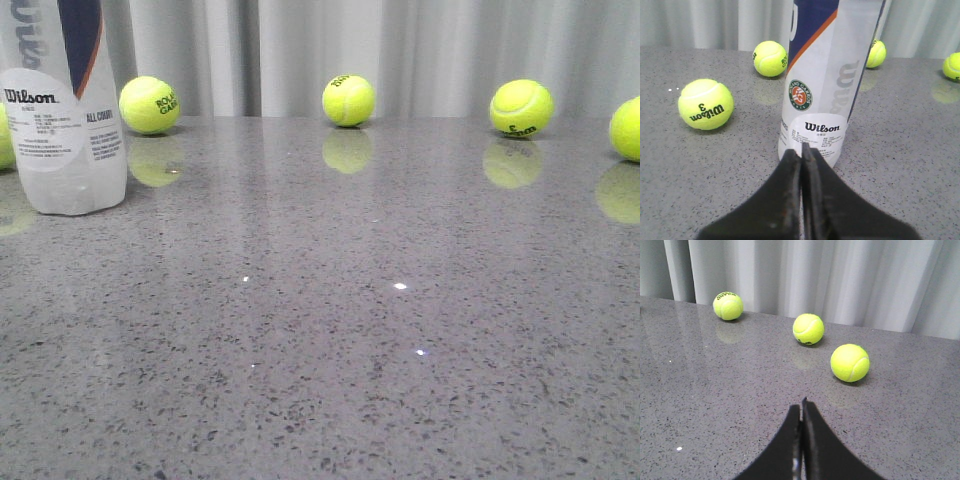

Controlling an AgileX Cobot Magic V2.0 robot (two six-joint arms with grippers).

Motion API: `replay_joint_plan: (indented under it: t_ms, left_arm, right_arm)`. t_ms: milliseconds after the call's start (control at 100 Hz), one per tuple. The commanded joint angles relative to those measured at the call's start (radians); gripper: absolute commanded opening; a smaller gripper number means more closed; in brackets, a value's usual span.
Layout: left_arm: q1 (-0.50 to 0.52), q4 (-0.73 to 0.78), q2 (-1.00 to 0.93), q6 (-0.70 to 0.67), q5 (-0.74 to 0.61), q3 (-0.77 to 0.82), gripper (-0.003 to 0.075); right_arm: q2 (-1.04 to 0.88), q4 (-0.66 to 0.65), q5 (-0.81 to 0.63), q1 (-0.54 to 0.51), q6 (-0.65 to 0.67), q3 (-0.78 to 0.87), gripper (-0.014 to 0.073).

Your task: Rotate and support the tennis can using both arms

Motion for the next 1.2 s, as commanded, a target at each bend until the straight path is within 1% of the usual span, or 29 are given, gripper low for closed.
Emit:
replay_joint_plan:
  t_ms: [0,100,180,320,420,510,720,870,1190]
  left_arm:
    - [-0.005,0.003,-0.004,-0.009,-0.085,-0.027,-0.0021]
    - [-0.005,0.064,-0.028,-0.009,-0.085,-0.022,-0.0021]
    - [-0.001,0.085,-0.060,-0.009,-0.085,-0.009,-0.0021]
    - [0.057,0.089,-0.156,-0.009,-0.085,0.046,-0.0021]
    - [0.109,0.119,-0.245,-0.009,-0.085,0.101,-0.0021]
    - [0.134,0.145,-0.332,-0.009,-0.085,0.157,-0.0021]
    - [0.139,0.265,-0.522,-0.104,-0.083,0.277,-0.0021]
    - [0.139,0.286,-0.628,-0.110,-0.083,0.346,-0.0021]
    - [0.139,0.295,-0.634,-0.112,-0.119,0.419,-0.0021]
  right_arm:
    - [0.005,-0.008,-0.088,-0.005,-0.002,-0.025,-0.0066]
    - [0.005,-0.008,-0.088,-0.005,-0.002,-0.025,-0.0066]
    - [0.005,-0.008,-0.088,-0.005,-0.002,-0.025,-0.0066]
    - [0.005,-0.008,-0.088,-0.005,-0.002,-0.025,-0.0066]
    - [0.005,-0.008,-0.088,-0.005,-0.002,-0.025,-0.0066]
    - [0.005,-0.008,-0.088,-0.005,-0.002,-0.025,-0.0066]
    - [0.005,-0.008,-0.088,-0.005,-0.002,-0.025,-0.0066]
    - [0.005,-0.008,-0.088,-0.005,-0.002,-0.025,-0.0066]
    - [0.005,-0.008,-0.081,-0.005,-0.002,-0.025,-0.0066]
